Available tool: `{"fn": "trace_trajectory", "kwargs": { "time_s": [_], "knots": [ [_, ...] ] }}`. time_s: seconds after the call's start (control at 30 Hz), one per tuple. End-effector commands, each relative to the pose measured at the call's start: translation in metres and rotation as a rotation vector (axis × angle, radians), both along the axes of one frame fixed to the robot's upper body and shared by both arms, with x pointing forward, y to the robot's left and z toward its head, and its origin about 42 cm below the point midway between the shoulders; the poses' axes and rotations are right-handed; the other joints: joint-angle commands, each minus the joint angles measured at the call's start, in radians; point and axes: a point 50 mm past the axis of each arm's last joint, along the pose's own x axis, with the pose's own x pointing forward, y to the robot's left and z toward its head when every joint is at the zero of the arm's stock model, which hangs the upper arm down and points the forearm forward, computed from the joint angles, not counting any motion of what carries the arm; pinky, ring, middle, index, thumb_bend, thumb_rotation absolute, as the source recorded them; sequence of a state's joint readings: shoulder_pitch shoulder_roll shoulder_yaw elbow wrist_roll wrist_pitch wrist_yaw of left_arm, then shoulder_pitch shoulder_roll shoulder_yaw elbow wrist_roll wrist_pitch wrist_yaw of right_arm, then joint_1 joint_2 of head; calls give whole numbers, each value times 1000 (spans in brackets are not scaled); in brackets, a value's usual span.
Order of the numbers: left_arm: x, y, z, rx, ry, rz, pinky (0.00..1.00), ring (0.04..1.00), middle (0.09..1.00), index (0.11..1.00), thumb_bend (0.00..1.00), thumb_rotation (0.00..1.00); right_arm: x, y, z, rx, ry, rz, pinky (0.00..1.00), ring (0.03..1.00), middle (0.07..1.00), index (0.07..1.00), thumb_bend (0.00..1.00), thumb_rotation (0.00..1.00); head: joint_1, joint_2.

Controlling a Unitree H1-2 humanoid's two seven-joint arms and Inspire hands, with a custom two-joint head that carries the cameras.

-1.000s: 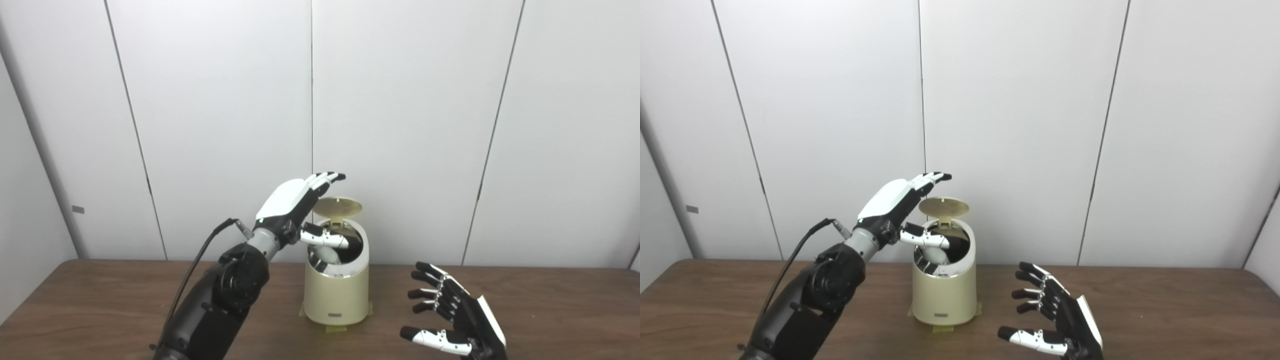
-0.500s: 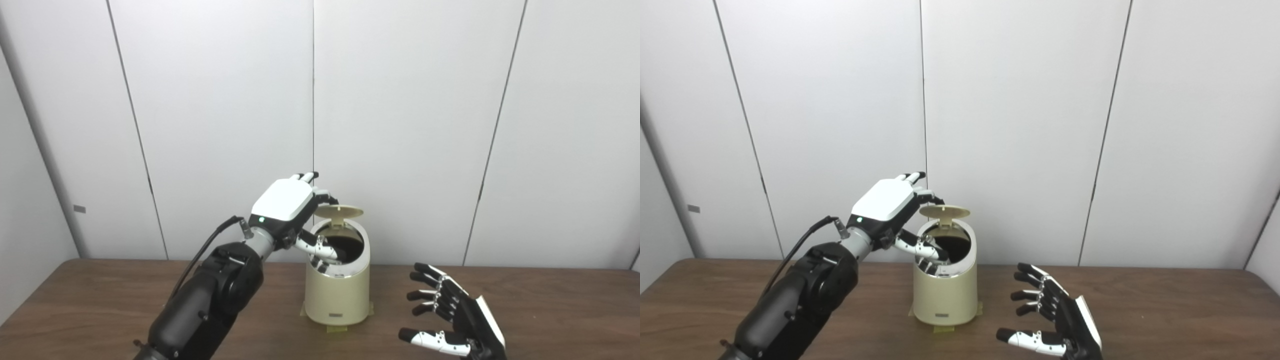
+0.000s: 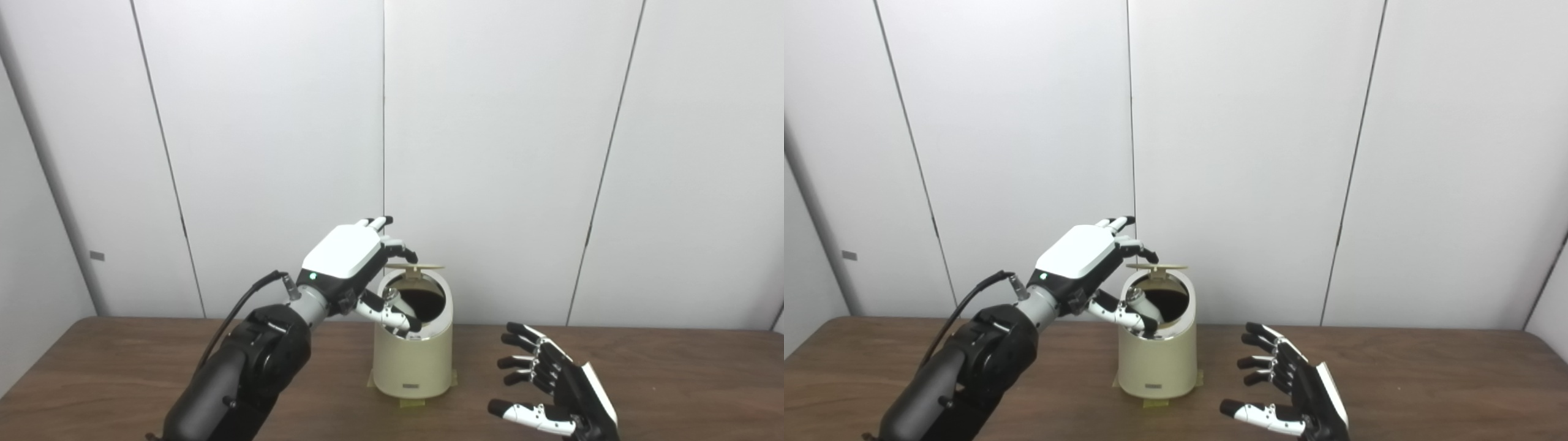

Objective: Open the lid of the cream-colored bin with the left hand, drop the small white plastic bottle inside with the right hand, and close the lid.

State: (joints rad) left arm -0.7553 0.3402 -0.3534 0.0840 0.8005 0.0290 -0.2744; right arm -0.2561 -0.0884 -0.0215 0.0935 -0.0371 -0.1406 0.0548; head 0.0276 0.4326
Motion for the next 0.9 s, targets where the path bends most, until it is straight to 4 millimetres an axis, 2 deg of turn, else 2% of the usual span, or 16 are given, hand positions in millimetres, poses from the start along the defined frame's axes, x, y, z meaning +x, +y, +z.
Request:
{"fn": "trace_trajectory", "kwargs": {
  "time_s": [0.0,0.37,0.7,0.87],
  "knots": [
    [-1,1,26,-5,-76,-13,1000,994,784,762,966,457,9,3,24,7,-84,4,544,651,791,802,797,168,0,5],
    [-1,4,9,55,-28,1,1000,966,774,771,978,485,8,4,27,-4,-93,1,542,642,789,802,802,189,-7,17],
    [-5,3,-15,76,33,-24,1000,967,766,768,977,438,7,6,29,0,-85,0,538,639,790,802,807,199,-14,26],
    [-10,1,-24,92,34,-50,1000,958,765,764,964,436,6,8,30,20,-91,6,526,632,790,798,803,169,-16,32]
  ]
}}
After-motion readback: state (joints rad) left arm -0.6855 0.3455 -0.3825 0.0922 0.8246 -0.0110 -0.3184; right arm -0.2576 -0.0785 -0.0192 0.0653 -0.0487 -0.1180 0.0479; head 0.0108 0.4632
